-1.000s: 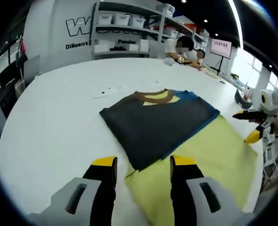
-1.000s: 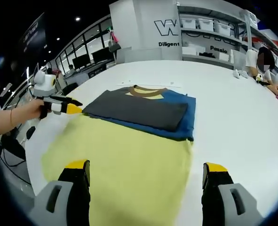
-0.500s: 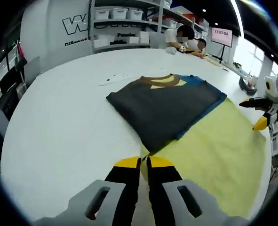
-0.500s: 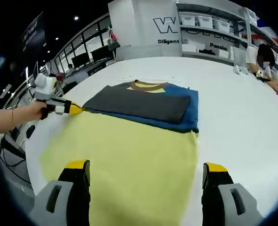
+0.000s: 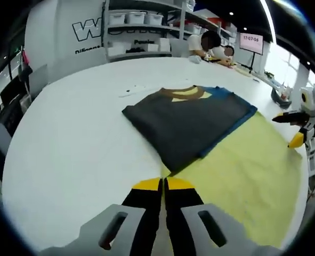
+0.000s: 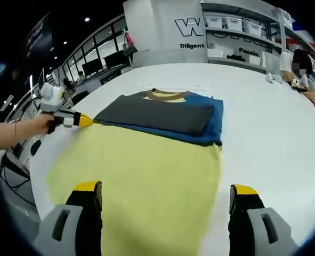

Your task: Fold the garment on the visible template until the final outline fits inside the template.

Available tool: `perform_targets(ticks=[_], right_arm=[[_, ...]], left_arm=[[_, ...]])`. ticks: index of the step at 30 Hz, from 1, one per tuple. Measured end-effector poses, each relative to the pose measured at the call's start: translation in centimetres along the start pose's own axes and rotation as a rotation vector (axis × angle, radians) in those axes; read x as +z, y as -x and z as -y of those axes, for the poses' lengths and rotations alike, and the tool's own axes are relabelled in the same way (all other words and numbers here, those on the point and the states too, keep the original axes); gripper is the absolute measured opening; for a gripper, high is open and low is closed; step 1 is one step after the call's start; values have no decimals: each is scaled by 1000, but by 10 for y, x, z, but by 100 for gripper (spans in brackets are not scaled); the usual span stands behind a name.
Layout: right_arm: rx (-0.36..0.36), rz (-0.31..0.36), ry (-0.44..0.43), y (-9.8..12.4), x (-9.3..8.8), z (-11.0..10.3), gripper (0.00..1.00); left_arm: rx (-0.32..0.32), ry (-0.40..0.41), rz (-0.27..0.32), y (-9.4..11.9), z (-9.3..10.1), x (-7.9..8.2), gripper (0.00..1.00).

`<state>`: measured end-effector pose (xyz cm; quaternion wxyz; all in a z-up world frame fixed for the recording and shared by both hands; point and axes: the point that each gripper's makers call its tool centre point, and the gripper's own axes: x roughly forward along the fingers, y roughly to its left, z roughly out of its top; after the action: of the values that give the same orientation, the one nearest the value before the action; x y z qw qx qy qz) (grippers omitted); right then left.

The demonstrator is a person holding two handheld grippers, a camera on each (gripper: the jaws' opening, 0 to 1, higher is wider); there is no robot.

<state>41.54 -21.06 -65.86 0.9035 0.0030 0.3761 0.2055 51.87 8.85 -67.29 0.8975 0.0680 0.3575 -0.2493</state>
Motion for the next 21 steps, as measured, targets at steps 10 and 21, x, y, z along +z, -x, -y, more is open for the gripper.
perform_targets(ticks=[10,21], right_arm=[[25,2,1,-4,-1,-14,99],[45,5,11,-7,0,-28,99]], left_arm=[[-10,41,0,16,-14,-11,1],[18,73,10,32,-35,-19,1]])
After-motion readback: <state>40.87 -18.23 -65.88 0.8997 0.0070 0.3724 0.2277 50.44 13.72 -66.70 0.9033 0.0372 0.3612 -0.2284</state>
